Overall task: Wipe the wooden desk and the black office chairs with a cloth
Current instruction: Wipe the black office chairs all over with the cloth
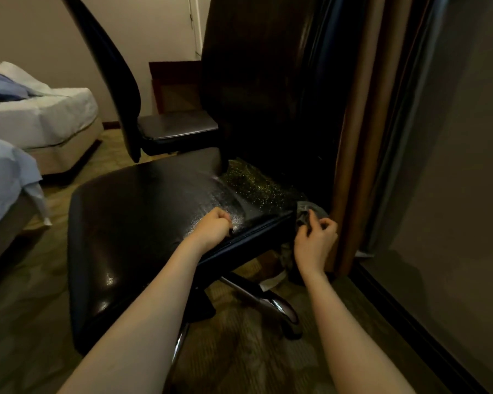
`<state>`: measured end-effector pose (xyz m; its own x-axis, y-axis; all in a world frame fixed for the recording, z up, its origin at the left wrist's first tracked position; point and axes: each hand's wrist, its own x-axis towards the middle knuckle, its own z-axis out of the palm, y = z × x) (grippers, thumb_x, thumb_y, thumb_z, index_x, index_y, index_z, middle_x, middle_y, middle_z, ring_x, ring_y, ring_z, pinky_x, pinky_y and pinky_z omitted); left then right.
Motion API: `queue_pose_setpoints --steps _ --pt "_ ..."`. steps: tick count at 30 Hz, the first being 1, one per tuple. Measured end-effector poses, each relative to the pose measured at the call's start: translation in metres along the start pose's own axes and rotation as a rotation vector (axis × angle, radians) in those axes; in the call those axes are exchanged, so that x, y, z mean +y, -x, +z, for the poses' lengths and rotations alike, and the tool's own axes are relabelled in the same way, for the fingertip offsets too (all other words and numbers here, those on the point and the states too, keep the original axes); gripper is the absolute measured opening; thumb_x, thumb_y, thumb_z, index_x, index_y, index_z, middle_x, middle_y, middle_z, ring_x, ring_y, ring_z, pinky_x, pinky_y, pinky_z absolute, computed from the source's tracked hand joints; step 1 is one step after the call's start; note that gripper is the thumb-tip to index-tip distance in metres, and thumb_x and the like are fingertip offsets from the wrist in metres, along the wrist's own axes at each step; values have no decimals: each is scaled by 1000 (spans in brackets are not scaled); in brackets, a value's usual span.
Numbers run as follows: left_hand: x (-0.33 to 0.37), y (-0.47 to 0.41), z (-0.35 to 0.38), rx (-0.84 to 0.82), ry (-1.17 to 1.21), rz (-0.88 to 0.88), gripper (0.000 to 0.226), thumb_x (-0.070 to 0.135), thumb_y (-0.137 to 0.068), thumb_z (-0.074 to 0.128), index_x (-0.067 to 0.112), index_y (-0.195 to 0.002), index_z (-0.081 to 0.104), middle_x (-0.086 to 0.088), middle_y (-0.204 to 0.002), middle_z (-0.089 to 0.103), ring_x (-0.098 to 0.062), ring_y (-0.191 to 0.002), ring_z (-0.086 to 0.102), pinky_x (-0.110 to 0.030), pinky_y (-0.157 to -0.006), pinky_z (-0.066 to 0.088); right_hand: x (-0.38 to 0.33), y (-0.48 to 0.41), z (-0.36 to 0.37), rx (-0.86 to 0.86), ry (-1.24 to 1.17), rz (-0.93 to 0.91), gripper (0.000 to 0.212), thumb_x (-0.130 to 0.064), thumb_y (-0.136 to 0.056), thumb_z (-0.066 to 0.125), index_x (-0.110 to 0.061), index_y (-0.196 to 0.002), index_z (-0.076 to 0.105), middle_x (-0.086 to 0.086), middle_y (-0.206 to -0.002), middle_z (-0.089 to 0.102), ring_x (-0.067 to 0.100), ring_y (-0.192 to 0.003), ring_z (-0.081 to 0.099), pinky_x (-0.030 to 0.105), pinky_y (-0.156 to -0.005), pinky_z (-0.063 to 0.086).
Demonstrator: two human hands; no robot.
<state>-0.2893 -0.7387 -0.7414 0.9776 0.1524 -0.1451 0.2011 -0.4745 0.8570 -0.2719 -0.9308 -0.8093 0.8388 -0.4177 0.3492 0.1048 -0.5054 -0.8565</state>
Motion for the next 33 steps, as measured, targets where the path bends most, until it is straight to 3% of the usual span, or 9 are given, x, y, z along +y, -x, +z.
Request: queue_pose_setpoints --steps 3,8,11,13,15,19,23,29,33 --pt "5 4 -5 -72 -74 -34 22 -3 -84 37 15 -73 43 -8 -85 49 -26 -91 49 -34 -78 37 -6 -11 -21 31 -15 108 39 -11 -97 45 -11 -136 49 15 -130 37 32 -121 36 30 -102 28" --pt "25 -7 -29 -93 -41 -67 20 -1 -93 33 9 -84 47 -5 -77 53 -14 -63 46 -24 -54 39 -53 -9 -33 -5 15 -291 37 -8 -93 53 -13 -129 57 12 -126 44 26 -117 38 21 -97 28" --pt "33 -32 -46 3 -147 12 25 -1 -91 34 12 -72 45 -8 -74 51 -20 -60 41 -29 -56 37 -94 -23 -16 -38 95 -426 37 -9 -91 56 -13 -128 58 12 -125 47 27 -115 39 26 -98 32" --pt "37 -52 -55 39 -296 48 25 1 -91 38 14 -70 43 -7 -76 47 -22 -67 41 -31 -63 36 -115 -37 4 -80 171 -415 37 -13 -92 53 -15 -129 57 9 -125 47 27 -116 38 29 -100 32" --pt "42 -72 -61 46 -455 54 9 7 -93 43 9 -94 52 -12 -96 54 -25 -87 51 -32 -75 38 -127 -51 24 -117 250 -373 37 -16 -93 51 -18 -130 56 7 -126 48 26 -117 38 30 -99 32" --pt "52 -126 -76 22 -685 91 49 14 -94 49 -1 -137 31 -21 -140 38 -38 -130 37 -42 -103 35 -141 -81 70 -196 350 -335 36 -17 -93 49 -20 -128 58 5 -128 49 26 -119 36 33 -99 33" --pt "36 -184 -86 -71 -920 -13 82 37 -90 59 8 -149 11 -16 -155 12 -35 -142 15 -47 -115 15 -155 -120 131 -262 464 -376 33 -16 -94 47 -21 -124 60 4 -126 48 27 -118 35 35 -98 36" --pt "12 -208 -91 -172 -1044 -28 97 63 -85 50 13 -151 -1 -15 -156 4 -33 -144 7 -43 -114 18 -169 -159 231 -357 818 -586 35 -12 -94 45 -16 -126 56 8 -134 42 32 -123 32 40 -98 33" --pt "4 -211 -93 -206 -1078 -8 99 71 -84 39 14 -151 -7 -14 -157 0 -32 -144 0 -42 -116 12 -164 -174 255 -425 1036 -355 40 -11 -93 49 -16 -132 50 8 -139 43 33 -131 28 48 -101 31"
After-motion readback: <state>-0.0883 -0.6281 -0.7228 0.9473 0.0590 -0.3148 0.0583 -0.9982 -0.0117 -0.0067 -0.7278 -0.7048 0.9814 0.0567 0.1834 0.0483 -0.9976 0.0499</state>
